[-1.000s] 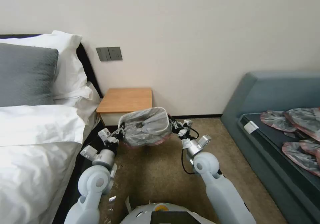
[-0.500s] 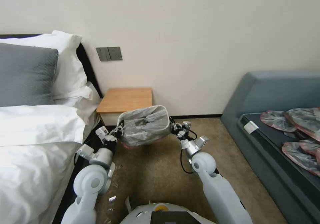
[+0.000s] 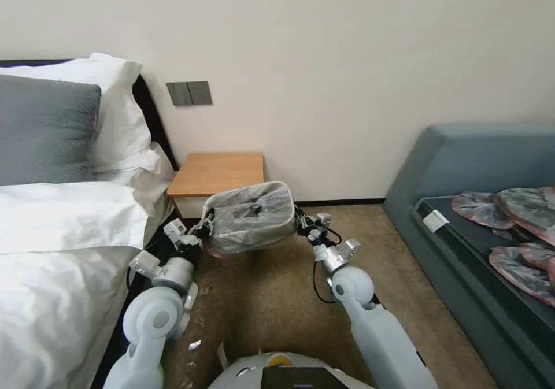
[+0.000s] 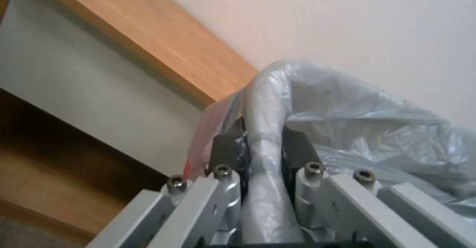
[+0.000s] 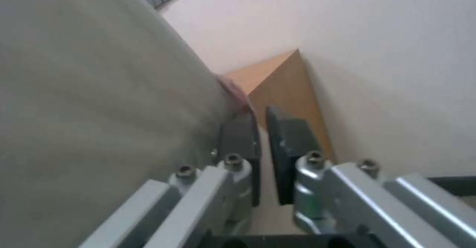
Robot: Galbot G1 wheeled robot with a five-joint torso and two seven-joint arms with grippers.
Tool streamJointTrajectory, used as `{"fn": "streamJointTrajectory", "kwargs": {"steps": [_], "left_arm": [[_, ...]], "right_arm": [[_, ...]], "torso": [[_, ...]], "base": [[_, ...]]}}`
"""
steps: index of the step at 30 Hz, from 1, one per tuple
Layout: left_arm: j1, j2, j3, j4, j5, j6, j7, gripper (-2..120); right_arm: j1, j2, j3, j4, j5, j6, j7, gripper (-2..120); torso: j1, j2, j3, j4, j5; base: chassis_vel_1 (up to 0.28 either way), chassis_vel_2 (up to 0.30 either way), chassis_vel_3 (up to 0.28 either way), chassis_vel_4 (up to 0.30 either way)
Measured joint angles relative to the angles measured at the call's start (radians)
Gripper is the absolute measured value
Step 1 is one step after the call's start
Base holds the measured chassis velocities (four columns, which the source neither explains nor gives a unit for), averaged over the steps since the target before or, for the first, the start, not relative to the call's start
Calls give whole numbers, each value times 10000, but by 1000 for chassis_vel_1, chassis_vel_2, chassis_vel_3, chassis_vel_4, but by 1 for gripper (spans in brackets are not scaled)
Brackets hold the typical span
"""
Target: Pick up the garbage bag from the table and place it over the trash can.
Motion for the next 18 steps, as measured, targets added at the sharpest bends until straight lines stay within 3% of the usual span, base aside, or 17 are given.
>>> {"fn": "streamJointTrajectory", "kwargs": {"steps": [3, 12, 18], "left_arm": [[7, 29, -92, 111, 87, 0, 41, 7], [52, 170, -234, 371, 158, -25, 32, 7], [232, 369, -150, 503, 1705, -368, 363, 7]], "right_arm": [[-424, -121, 68, 193, 325, 141, 25, 25], [-1164, -278, 316, 464, 737, 726, -37, 53], [-1365, -429, 185, 1879, 935, 543, 830, 77]], "torso": [[0, 0, 0, -1, 0], [0, 0, 0, -1, -1], [0, 0, 0, 1, -2]], "base": [[0, 0, 0, 0], [0, 0, 0, 0], [0, 0, 0, 0]]}}
